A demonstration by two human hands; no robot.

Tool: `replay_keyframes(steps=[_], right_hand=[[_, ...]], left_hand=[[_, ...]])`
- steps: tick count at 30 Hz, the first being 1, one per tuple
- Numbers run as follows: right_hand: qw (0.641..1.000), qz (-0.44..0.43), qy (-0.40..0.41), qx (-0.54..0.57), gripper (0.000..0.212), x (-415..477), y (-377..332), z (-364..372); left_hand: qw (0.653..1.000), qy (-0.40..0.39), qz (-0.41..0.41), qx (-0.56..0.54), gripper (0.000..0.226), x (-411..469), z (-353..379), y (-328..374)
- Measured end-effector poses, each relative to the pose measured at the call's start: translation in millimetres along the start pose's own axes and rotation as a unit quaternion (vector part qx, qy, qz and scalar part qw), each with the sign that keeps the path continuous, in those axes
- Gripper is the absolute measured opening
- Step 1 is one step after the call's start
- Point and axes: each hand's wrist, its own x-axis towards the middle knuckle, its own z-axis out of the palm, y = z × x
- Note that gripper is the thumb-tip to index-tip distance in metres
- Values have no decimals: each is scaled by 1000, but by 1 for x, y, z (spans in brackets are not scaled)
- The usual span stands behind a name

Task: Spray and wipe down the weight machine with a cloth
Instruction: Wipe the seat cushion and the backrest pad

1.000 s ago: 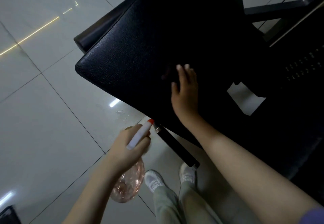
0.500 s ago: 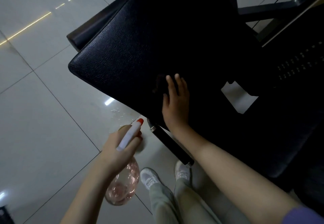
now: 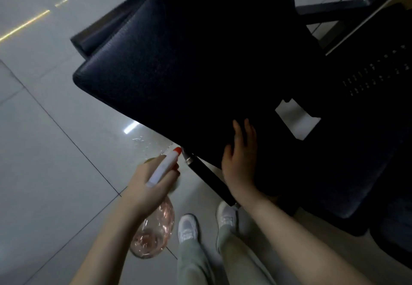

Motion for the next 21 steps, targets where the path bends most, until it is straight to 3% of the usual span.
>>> replay_keyframes(steps=[2,8,10,14,17,21], right_hand=[[998,46,20,23,49,-5,-25,15],[981,-175,-65,-53,48,-21,19,-5],[988,-125,-70,-56,49,-28,46,-21],[990,124,8,64,51,-24,48,-27],[975,186,70,96,50,-11,13,-8],[1000,-1,-19,-9,47,-33,18,-16]], left_hand=[[1000,4,-11,-8,58,2,1,-4],[999,-31,8,20,54,11,1,-3],[998,-47,12,34,51,12,2,1],[995,-72,47,59,59,16,2,6],[991,-85,67,80,64,23,6,5],[982,-114,91,116,62,27,15,2]])
